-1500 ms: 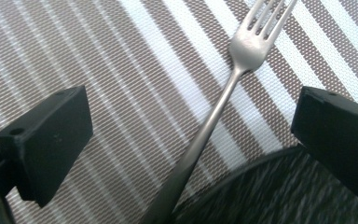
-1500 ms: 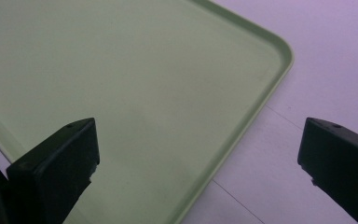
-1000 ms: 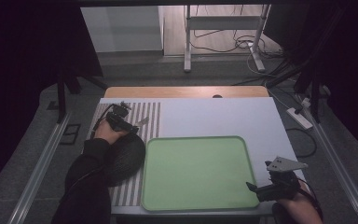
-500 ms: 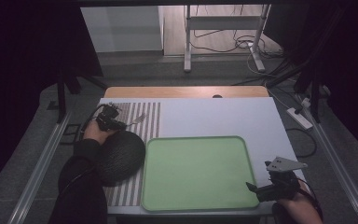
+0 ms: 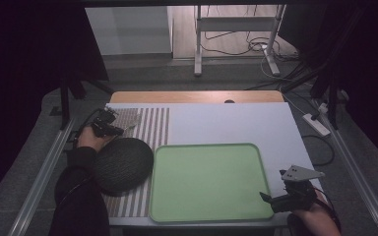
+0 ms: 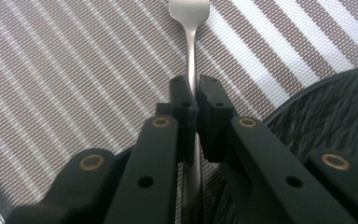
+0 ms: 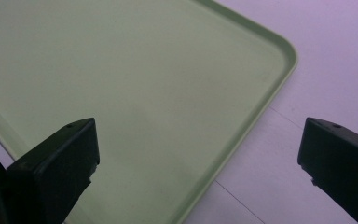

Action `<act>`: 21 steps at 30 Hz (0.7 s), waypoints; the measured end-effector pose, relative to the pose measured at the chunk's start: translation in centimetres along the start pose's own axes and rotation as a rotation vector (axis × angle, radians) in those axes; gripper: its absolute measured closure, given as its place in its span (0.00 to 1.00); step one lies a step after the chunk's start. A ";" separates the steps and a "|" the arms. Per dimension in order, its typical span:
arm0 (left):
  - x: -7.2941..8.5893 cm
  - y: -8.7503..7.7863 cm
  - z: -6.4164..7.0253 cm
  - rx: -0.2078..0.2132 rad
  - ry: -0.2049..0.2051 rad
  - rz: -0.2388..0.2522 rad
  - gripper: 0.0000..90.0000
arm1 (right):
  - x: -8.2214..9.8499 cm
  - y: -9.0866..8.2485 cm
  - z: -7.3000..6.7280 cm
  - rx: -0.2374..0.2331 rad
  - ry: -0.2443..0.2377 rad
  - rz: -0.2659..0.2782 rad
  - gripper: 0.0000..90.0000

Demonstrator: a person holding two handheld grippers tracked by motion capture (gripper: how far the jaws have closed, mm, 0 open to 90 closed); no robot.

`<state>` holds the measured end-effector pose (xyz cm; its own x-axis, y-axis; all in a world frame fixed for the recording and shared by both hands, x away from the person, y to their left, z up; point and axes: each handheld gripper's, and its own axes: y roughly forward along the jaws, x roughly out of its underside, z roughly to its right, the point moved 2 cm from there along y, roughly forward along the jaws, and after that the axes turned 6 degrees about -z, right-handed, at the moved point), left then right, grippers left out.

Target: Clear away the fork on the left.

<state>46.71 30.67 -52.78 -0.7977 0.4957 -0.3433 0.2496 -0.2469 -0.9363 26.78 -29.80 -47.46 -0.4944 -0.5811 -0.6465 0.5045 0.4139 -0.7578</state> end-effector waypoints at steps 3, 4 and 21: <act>0.5 -0.6 -0.3 0.001 -0.020 -0.009 0.94 | 0.0 0.0 0.0 0.000 0.000 0.000 0.00; 0.7 -0.8 -0.4 0.001 -0.025 -0.011 0.94 | 0.0 0.0 0.0 0.000 0.001 0.000 0.00; 1.1 -3.0 1.7 0.007 -0.007 -0.046 0.94 | 0.0 0.0 0.0 0.002 0.001 0.001 0.00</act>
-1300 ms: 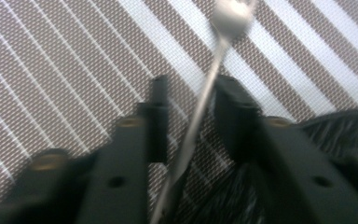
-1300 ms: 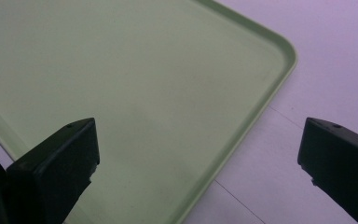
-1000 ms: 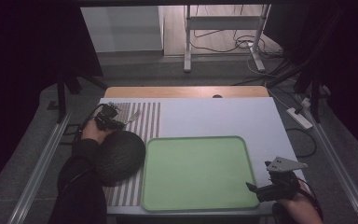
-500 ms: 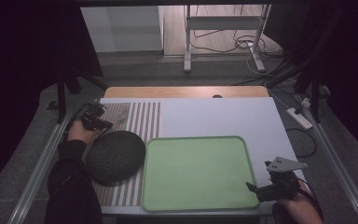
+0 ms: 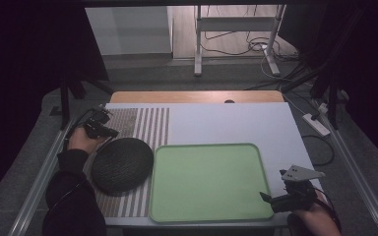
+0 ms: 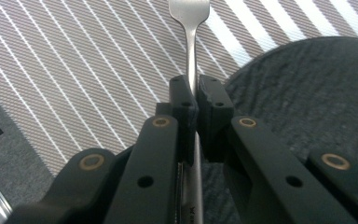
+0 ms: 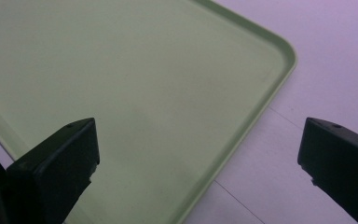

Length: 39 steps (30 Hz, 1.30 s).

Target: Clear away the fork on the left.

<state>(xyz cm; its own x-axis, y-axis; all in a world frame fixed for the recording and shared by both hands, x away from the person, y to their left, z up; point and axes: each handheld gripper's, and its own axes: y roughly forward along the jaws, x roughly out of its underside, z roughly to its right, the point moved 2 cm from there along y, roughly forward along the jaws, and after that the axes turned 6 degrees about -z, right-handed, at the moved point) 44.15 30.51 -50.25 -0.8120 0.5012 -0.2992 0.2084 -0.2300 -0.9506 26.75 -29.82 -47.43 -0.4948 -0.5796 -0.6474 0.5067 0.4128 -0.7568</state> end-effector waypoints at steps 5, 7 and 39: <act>0.4 -0.3 1.1 0.035 -0.007 0.010 0.94 | 0.0 0.0 0.0 0.000 -0.001 0.000 0.00; 0.5 -0.4 1.6 0.046 -0.005 0.009 0.94 | 0.0 0.0 0.0 0.000 -0.001 0.000 0.00; 1.0 0.6 13.2 0.108 0.084 -0.011 0.94 | 0.0 0.0 -0.1 0.002 -0.008 0.001 0.00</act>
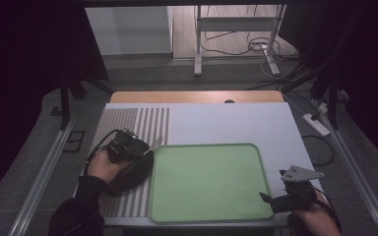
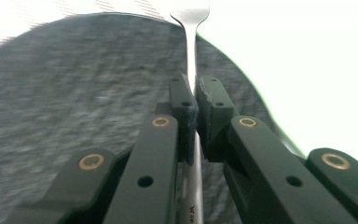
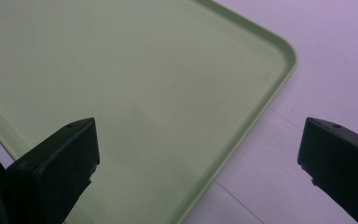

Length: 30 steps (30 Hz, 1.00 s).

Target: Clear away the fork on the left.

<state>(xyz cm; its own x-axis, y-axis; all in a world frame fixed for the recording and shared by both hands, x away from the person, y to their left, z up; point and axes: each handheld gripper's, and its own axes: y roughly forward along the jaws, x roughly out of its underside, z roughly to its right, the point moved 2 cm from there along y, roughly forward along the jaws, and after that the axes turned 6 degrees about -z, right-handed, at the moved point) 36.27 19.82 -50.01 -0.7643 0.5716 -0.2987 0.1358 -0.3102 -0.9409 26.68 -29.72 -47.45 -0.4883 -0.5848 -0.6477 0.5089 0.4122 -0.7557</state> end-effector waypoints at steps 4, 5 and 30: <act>-0.5 0.6 2.0 -0.003 0.040 -0.019 0.94 | 0.0 0.0 0.0 -0.001 -0.007 -0.002 0.00; -0.6 0.7 2.4 0.002 0.044 -0.021 0.94 | 0.0 0.0 0.0 -0.001 -0.008 -0.002 0.00; -2.7 4.0 9.9 0.076 0.066 -0.052 0.94 | -0.1 0.1 -0.1 -0.005 -0.018 -0.008 0.00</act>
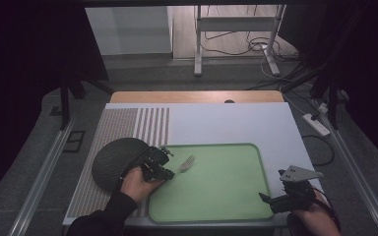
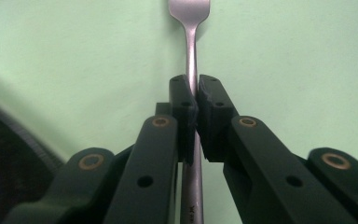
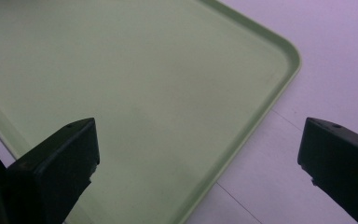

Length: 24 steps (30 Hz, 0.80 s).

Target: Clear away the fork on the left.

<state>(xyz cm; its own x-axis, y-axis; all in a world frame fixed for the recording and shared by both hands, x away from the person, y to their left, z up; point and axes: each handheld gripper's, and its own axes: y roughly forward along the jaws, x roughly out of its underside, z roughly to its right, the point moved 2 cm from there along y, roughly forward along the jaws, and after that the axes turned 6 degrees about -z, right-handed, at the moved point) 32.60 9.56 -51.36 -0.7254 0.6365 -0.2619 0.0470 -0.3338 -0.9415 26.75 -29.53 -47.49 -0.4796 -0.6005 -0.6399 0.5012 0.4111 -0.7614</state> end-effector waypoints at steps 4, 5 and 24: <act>-0.2 0.8 1.1 -0.012 0.019 -0.021 0.94 | 0.0 0.0 0.0 -0.001 -0.003 0.002 0.00; -0.2 1.1 1.2 -0.020 0.023 -0.028 0.94 | 0.0 0.0 0.0 -0.001 -0.004 0.002 0.00; -1.6 1.8 2.1 -0.040 0.215 -0.001 0.98 | -0.1 0.1 0.0 -0.006 -0.008 -0.002 0.00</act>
<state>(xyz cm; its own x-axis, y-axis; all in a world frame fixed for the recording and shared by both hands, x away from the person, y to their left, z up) 32.43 6.49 -52.24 -0.5629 0.7718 -0.2958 0.0762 -0.3079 -0.9484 26.81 -29.43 -47.54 -0.4753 -0.6067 -0.6372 0.4959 0.4135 -0.7636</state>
